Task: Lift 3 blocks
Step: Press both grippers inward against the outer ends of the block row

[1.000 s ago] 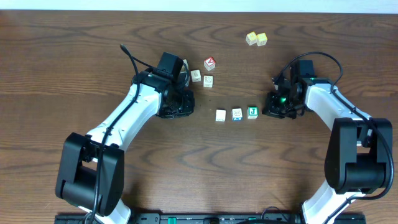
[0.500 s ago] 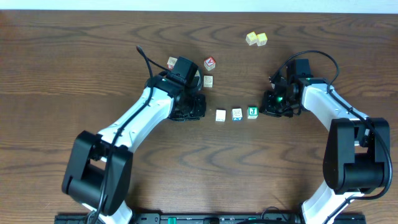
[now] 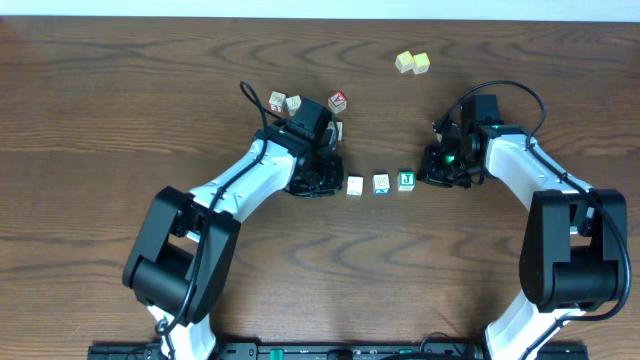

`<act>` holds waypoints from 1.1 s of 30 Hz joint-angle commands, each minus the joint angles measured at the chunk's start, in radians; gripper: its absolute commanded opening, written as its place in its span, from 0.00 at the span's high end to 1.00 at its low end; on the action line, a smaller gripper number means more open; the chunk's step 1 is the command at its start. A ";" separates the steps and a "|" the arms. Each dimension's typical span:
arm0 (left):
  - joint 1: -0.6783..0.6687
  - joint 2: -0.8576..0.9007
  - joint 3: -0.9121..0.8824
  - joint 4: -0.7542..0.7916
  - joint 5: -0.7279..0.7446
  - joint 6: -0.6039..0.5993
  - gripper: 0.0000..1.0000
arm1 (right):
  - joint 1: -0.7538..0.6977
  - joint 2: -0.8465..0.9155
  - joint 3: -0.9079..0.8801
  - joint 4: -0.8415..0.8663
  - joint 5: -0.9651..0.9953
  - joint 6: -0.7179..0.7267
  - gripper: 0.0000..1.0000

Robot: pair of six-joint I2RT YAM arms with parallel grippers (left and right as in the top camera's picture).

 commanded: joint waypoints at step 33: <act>-0.002 0.041 -0.010 0.102 -0.018 -0.048 0.93 | 0.056 -0.003 0.000 0.027 -0.003 0.011 0.99</act>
